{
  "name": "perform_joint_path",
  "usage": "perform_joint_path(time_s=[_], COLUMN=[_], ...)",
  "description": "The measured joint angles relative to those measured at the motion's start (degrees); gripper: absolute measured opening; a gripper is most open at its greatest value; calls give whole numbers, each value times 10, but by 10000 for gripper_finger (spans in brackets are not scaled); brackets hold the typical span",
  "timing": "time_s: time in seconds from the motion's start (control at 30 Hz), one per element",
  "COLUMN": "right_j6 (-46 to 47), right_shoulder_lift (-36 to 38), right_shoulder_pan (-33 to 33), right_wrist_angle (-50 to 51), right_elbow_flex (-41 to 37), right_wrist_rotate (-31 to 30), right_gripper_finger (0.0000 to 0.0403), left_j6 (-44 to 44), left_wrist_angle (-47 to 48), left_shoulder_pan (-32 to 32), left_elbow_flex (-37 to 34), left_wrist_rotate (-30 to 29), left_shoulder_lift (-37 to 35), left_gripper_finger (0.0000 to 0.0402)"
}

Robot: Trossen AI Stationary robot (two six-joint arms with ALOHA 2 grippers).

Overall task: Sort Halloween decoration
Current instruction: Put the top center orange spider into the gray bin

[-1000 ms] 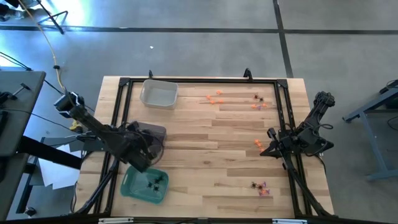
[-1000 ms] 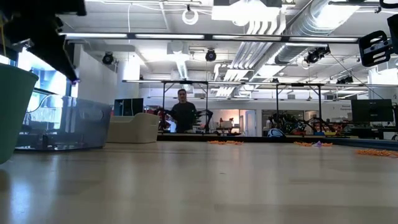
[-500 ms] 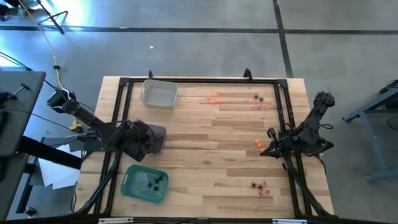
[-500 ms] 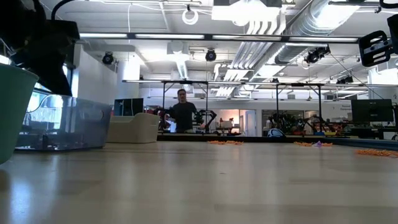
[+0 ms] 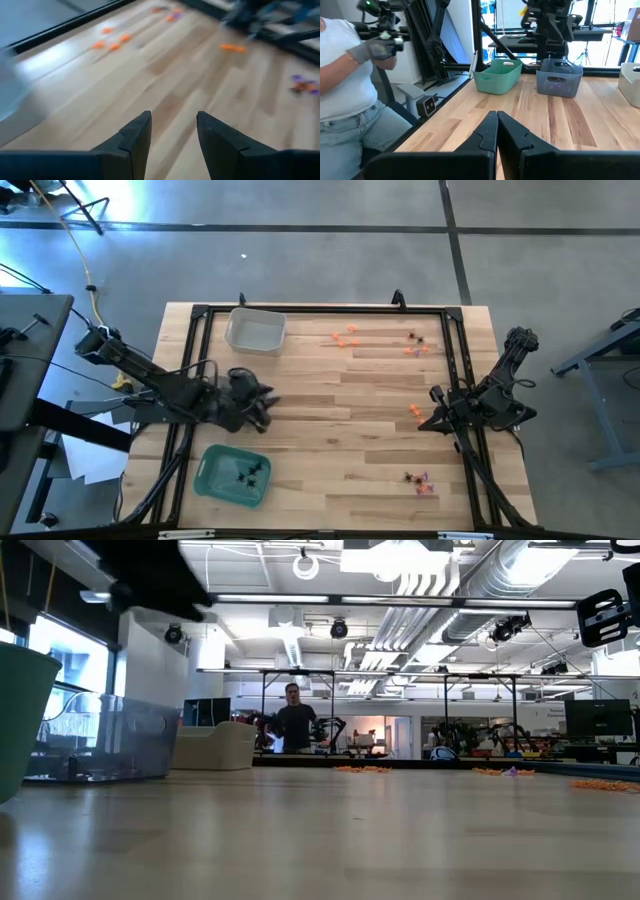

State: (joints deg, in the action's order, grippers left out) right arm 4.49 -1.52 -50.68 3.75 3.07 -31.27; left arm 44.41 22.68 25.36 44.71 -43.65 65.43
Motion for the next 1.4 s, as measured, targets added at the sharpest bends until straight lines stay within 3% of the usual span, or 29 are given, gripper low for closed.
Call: perform_joint_path(time_s=[0.3,0.43,0.67,0.93,1.4], right_j6=[0,0,0,0,0], right_shoulder_lift=[0,0,0,0,0], right_shoulder_pan=[0,0,0,0,0], right_wrist_angle=[0,0,0,0,0], right_elbow_flex=[0,0,0,0,0], right_wrist_rotate=[0,0,0,0,0], right_gripper_finger=[0,0,0,0,0], left_j6=[-171,-225,-287,-329,-356], left_wrist_angle=[-346,-438,-444,-431,-430], left_shoulder_pan=[-67,-80,-100,-108,-106], left_elbow_flex=[2,47,196,329,361], left_wrist_rotate=[186,257,352,427,467], left_shoulder_lift=[206,318,476,585,604], left_gripper_finger=[146,146,146,146,146])
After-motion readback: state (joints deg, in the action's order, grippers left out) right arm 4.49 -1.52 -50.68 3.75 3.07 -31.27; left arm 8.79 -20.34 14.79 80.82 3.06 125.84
